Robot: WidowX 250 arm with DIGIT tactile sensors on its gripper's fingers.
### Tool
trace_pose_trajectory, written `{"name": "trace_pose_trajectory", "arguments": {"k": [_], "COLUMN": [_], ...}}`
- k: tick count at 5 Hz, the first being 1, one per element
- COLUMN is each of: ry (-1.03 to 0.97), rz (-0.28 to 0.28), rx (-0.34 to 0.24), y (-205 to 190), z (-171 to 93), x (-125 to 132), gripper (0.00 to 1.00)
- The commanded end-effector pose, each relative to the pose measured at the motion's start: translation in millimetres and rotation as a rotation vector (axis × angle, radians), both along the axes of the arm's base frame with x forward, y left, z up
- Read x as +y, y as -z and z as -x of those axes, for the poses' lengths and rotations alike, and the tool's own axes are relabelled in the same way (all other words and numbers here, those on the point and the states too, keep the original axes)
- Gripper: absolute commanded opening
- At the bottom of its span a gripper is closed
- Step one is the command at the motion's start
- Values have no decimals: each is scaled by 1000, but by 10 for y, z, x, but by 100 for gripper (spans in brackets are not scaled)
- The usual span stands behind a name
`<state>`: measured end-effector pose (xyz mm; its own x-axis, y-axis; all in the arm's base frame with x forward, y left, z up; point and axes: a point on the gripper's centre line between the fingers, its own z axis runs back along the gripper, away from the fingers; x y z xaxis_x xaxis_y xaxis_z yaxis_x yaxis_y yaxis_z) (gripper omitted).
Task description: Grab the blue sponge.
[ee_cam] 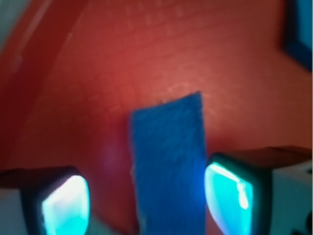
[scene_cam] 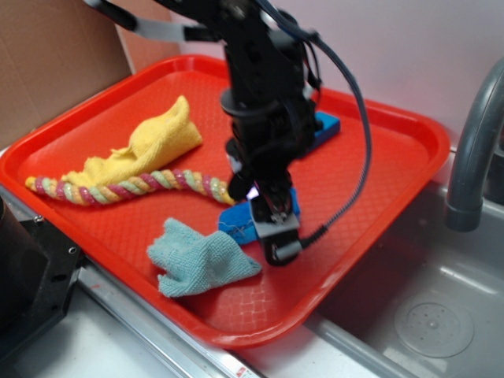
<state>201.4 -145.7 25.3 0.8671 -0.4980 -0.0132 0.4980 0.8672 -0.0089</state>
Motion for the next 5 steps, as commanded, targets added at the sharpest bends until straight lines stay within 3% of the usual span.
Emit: {"name": "trace_pose_trajectory", "arguments": {"k": [1, 2, 3, 4, 5], "ry": [2, 15, -1, -30, -90], "rz": [-18, -26, -50, -92, -93], "rx": [47, 32, -27, -32, -41], "y": [103, -150, -500, -750, -994], "z": [-134, -66, 56, 137, 197], "x": [-74, -15, 65, 96, 170], "gripper": [0, 0, 0, 0, 0]}}
